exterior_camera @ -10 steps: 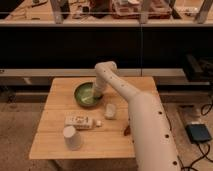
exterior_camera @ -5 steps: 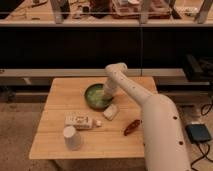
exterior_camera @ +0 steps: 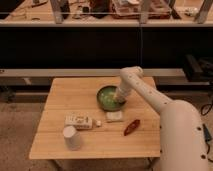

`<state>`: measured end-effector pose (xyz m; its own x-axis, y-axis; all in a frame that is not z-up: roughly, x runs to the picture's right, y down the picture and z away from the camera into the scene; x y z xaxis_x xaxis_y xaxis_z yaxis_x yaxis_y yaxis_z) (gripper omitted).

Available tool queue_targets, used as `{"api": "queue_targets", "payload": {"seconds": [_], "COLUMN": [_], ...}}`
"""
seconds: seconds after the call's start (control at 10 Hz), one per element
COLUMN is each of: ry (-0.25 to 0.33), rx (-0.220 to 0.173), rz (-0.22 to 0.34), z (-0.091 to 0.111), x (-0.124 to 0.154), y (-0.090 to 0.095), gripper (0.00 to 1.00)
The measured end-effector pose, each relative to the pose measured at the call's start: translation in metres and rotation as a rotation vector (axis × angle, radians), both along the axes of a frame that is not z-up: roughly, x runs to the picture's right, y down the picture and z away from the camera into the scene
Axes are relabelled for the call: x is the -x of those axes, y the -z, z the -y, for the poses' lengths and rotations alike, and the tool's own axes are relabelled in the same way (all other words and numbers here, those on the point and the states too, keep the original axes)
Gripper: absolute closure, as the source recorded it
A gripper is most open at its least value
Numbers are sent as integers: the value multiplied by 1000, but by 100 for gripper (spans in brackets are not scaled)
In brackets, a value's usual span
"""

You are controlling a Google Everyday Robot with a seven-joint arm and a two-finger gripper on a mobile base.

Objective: Push the ceramic bowl across the table

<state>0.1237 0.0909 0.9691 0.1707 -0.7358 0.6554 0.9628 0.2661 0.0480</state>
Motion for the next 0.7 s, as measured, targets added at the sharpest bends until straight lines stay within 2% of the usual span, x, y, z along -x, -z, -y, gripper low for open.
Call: {"api": "queue_targets", "payload": {"seconds": [0.3,0.7], "ry": [-167,-173], "rx": [5,-5], "rz": [54,59], "z": [-6,-1], "x": [-20,-22], "y": [20,23], "gripper": [95,95]}}
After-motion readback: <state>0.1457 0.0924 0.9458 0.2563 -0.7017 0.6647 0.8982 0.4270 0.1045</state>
